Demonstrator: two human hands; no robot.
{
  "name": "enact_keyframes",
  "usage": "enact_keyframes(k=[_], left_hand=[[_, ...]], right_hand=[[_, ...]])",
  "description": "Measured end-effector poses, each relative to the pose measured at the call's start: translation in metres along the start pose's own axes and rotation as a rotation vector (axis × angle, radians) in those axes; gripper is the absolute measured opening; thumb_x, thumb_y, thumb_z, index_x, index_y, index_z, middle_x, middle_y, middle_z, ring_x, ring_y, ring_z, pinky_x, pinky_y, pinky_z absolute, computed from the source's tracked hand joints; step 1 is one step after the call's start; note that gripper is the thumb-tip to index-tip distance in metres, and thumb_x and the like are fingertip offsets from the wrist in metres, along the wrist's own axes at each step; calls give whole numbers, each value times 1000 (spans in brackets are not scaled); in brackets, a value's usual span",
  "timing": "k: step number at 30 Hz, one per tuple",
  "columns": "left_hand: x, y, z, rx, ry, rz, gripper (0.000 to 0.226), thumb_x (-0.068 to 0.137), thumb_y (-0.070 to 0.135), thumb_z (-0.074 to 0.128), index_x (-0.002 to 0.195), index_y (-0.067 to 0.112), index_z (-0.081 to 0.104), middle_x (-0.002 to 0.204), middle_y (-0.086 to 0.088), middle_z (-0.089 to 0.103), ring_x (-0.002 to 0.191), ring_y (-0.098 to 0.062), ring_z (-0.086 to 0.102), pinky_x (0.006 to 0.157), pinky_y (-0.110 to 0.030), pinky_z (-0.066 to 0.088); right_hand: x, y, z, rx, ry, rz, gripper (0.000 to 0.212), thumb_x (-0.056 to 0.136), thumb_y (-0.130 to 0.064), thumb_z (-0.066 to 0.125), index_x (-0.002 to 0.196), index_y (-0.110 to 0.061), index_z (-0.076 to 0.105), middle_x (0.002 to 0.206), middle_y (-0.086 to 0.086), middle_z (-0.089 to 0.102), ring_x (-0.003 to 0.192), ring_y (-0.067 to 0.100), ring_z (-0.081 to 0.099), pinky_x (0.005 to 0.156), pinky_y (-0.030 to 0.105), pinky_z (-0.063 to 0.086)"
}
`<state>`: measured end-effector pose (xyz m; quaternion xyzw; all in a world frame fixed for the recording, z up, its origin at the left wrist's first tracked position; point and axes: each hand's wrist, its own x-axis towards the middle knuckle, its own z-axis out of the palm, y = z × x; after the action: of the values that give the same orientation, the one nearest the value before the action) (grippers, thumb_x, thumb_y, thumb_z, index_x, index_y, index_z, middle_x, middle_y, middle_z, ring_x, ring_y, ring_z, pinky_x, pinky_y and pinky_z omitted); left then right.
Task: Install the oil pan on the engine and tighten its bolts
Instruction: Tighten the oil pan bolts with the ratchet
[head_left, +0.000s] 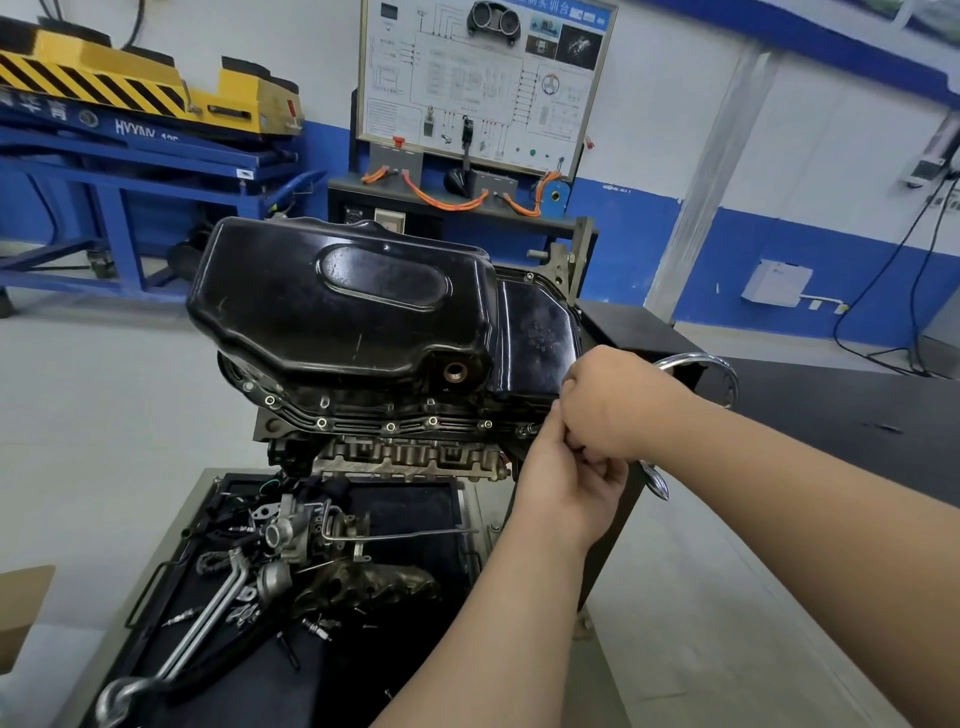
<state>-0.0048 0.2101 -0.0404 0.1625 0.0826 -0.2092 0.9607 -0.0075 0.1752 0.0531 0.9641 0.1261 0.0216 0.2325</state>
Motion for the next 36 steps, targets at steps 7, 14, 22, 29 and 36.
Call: enact_keyframes(k=[7, 14, 22, 29, 36], left_hand=[[-7, 4, 5, 39, 15, -18, 23, 97, 31, 52, 82, 16, 62, 78, 0, 47, 60, -11, 38, 60, -23, 42], [-26, 0, 11, 129, -129, -3, 31, 102, 30, 38, 115, 17, 62, 119, -9, 67, 105, -21, 63, 76, -28, 53], [-35, 14, -2, 131, -194, 63, 41, 105, 33, 25, 128, 14, 54, 124, -13, 64, 119, -25, 58, 101, -38, 44], [-34, 19, -9, 122, -208, 86, 39, 105, 33, 24, 117, 19, 59, 120, -11, 66, 118, -23, 59, 96, -36, 46], [-35, 19, -13, 123, -191, 100, 37, 105, 33, 26, 118, 20, 58, 116, -8, 69, 111, -20, 63, 82, -30, 53]], right_hand=[[-5, -3, -9, 24, -26, 34, 25, 94, -29, 46, 102, -11, 63, 96, 0, 64, 87, 17, 63, 55, 25, 35], [-21, 9, 2, 322, 122, 71, 22, 91, -34, 44, 92, -20, 62, 79, -2, 62, 70, 14, 58, 54, 24, 42], [-26, -8, -9, 483, 151, 53, 25, 89, -29, 44, 109, -28, 59, 84, -8, 56, 79, 13, 56, 65, 26, 44], [-25, -15, -13, 512, 121, 50, 22, 90, -29, 46, 108, -29, 59, 83, -9, 56, 78, 11, 56, 64, 24, 44], [-22, -17, -12, 513, 111, 42, 18, 90, -32, 47, 103, -29, 60, 78, -14, 53, 71, 4, 52, 55, 18, 38]])
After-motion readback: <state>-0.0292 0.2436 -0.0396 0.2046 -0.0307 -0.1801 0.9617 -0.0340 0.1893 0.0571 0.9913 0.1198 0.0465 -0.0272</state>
